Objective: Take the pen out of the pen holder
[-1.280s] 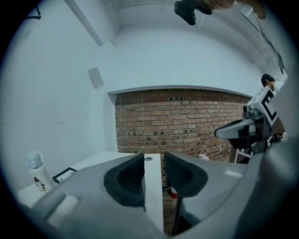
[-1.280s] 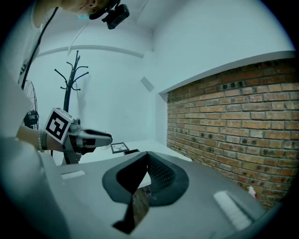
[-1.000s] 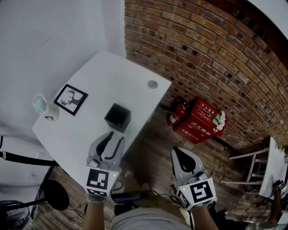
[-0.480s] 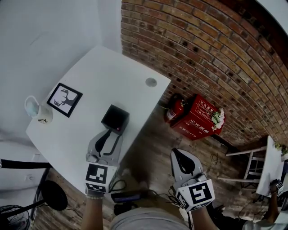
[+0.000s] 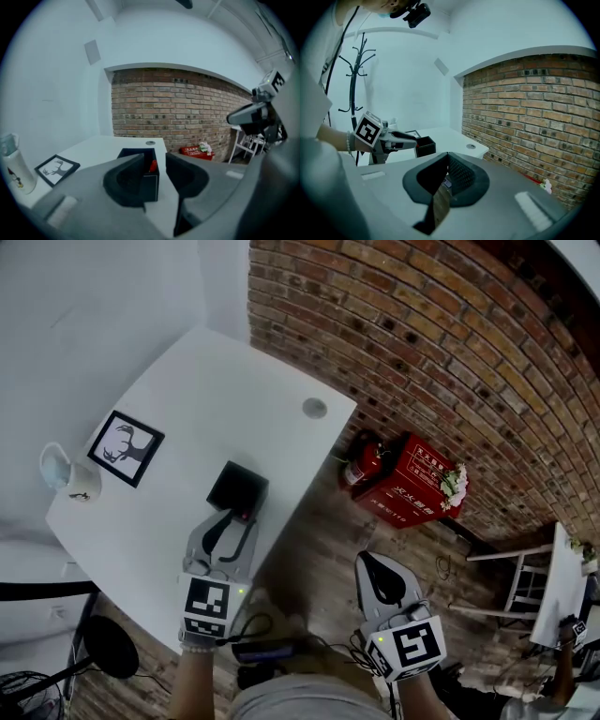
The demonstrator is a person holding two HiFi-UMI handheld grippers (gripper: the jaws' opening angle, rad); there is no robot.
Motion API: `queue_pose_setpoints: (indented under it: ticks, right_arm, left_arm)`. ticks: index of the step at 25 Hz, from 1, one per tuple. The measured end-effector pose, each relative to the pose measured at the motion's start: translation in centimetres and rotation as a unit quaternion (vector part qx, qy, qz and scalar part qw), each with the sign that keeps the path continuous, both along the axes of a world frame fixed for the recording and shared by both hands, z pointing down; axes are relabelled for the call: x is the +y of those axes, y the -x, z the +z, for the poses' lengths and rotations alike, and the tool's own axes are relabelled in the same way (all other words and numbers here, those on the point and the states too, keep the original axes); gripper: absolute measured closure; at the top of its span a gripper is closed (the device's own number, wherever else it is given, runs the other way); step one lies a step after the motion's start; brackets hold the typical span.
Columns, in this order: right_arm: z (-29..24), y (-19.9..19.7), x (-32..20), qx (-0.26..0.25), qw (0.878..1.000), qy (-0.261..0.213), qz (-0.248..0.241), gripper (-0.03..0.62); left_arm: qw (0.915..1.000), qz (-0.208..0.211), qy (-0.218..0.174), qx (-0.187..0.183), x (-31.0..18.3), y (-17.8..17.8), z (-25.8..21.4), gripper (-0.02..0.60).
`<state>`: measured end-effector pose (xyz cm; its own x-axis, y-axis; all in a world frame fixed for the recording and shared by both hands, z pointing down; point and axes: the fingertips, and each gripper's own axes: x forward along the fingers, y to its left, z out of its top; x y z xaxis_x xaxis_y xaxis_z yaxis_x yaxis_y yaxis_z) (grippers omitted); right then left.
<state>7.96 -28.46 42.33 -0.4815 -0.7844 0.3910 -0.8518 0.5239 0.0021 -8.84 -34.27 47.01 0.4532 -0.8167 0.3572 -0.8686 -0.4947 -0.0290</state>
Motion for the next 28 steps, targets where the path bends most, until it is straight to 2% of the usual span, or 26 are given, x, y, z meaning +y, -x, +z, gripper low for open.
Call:
queue_pose_setpoints:
  ticks: [8,15,28]
  right_arm:
    - [0.9,-0.2,-0.2,0.003,1.0,0.013,0.007,0.589]
    - [1.1,-0.3,-0.2,0.003,1.0,0.016,0.01,0.589]
    - [0.5,0.0,0.3,-0.003,1.0,0.007,0.007,0.589]
  left_arm:
    - [0.9999,0.008,0.011,0.0,-0.5,-0.1,1.1,0.477]
    - [0.9999,0.008,0.013,0.006,-0.6,0.0,1.3,0.549]
    - [0.9999,0.006,-0.007,0.005,-0.3,0.2,-0.5,0.554]
